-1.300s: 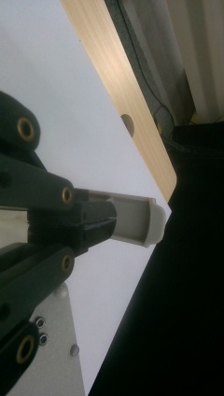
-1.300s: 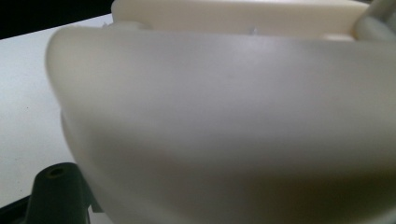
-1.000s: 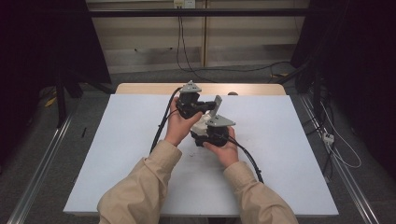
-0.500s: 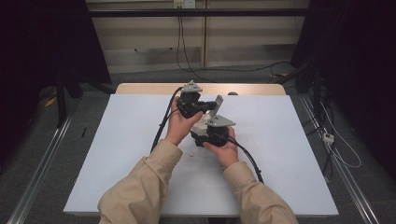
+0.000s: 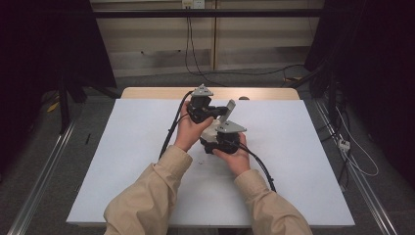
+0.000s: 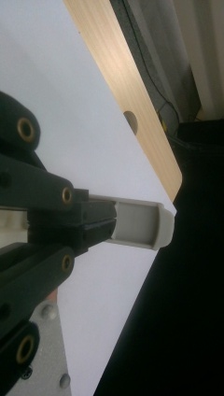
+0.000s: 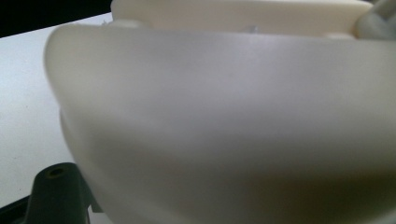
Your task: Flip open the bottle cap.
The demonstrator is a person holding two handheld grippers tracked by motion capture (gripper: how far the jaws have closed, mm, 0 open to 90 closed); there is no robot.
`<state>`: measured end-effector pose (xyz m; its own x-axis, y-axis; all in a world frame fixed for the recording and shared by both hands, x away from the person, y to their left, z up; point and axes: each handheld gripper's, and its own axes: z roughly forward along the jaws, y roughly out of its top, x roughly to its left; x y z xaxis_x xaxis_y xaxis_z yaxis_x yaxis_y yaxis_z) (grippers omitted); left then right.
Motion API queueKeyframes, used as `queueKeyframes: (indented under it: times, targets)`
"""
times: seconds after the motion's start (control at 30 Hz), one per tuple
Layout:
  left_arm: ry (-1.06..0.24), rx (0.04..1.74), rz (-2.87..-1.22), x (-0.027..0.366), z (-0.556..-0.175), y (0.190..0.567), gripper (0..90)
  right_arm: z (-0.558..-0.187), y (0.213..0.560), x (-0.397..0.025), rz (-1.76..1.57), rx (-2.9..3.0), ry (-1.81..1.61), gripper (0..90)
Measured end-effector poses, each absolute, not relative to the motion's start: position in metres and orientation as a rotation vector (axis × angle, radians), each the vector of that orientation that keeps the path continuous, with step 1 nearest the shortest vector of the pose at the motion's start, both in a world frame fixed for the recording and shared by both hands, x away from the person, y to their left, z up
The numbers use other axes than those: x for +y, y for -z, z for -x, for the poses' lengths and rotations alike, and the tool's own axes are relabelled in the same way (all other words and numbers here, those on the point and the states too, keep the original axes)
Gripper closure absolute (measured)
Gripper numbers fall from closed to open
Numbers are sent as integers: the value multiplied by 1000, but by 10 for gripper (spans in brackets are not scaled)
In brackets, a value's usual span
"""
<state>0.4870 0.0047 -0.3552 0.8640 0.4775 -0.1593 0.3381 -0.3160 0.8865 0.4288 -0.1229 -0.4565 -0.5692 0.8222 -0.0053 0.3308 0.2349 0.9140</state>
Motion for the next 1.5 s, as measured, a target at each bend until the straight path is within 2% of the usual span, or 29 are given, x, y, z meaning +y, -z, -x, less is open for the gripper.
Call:
queueKeyframes:
  times: [1.5]
  targets:
    - [-141, 594, -1970, -4, -500, 358, 900, -429, 456, -124, -1050, 2025, -1308, 186]
